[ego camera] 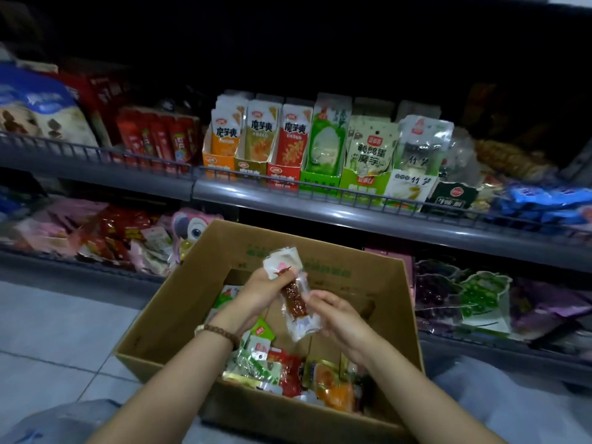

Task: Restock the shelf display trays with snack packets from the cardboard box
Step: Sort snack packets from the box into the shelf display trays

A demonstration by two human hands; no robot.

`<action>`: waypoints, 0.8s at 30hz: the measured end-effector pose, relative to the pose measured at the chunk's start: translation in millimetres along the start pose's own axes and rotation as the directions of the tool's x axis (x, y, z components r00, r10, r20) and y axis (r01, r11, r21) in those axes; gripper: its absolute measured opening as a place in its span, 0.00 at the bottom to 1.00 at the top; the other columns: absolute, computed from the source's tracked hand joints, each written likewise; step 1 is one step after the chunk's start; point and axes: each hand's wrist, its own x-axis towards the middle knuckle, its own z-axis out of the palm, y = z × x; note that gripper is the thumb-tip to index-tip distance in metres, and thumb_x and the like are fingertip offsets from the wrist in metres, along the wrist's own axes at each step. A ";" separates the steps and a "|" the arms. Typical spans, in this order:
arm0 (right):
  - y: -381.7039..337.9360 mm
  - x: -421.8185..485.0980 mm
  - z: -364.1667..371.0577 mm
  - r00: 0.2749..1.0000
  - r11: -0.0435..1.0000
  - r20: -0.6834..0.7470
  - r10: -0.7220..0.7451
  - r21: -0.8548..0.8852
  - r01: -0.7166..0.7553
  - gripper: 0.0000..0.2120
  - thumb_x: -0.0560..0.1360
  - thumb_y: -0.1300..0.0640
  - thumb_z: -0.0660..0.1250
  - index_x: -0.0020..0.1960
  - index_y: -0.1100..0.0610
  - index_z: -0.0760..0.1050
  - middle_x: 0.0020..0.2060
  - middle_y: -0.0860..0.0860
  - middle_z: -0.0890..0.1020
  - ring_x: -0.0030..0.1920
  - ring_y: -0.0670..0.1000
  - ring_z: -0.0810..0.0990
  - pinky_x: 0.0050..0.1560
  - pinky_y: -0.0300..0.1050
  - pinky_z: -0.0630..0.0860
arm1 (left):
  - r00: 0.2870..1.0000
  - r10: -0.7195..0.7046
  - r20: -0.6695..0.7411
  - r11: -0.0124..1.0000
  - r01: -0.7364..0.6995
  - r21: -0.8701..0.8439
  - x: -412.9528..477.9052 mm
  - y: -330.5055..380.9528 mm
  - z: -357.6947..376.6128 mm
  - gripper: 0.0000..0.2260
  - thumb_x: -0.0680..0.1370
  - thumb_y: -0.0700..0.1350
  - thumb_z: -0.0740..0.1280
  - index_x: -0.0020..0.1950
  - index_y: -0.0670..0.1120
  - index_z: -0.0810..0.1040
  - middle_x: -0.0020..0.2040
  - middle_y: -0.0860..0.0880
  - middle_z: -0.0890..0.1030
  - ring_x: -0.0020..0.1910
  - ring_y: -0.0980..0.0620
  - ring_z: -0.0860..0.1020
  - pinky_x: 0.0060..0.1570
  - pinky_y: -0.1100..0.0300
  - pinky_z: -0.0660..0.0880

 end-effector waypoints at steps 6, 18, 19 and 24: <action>-11.3 -7.3 9.4 0.986 0.985 -0.030 -0.166 0.039 0.167 0.15 0.72 0.55 0.70 0.58 0.56 0.78 0.49 0.54 0.85 0.50 0.52 0.83 0.51 0.42 0.78 | 0.998 0.057 -0.025 0.998 -0.056 0.013 -6.6 12.7 22.4 0.15 0.77 0.50 0.67 0.59 0.44 0.74 0.50 0.49 0.81 0.48 0.52 0.79 0.41 0.64 0.74; -17.0 -2.9 18.8 0.925 0.931 -0.128 -0.357 -0.130 0.342 0.12 0.77 0.48 0.61 0.57 0.49 0.78 0.54 0.51 0.82 0.55 0.49 0.80 0.54 0.46 0.79 | 0.984 0.139 0.113 0.990 -0.142 0.023 -34.4 22.4 32.5 0.19 0.80 0.60 0.48 0.65 0.55 0.69 0.61 0.50 0.76 0.58 0.52 0.76 0.56 0.55 0.73; -16.1 -3.2 19.5 0.929 0.932 -0.119 -0.351 -0.137 0.335 0.12 0.78 0.46 0.57 0.56 0.45 0.77 0.56 0.50 0.80 0.57 0.50 0.79 0.52 0.45 0.79 | 0.983 0.133 0.129 0.991 -0.136 0.015 -31.2 20.0 29.9 0.18 0.79 0.61 0.51 0.64 0.56 0.69 0.60 0.48 0.77 0.57 0.50 0.77 0.55 0.52 0.74; -15.4 -7.0 9.3 0.896 0.887 -0.087 -0.435 -0.214 0.410 0.13 0.81 0.54 0.53 0.54 0.43 0.76 0.53 0.49 0.73 0.58 0.49 0.73 0.57 0.42 0.71 | 0.978 0.174 0.115 0.985 -0.172 -0.029 -27.7 13.3 24.8 0.08 0.79 0.44 0.64 0.54 0.55 0.71 0.54 0.52 0.80 0.47 0.65 0.79 0.42 0.72 0.74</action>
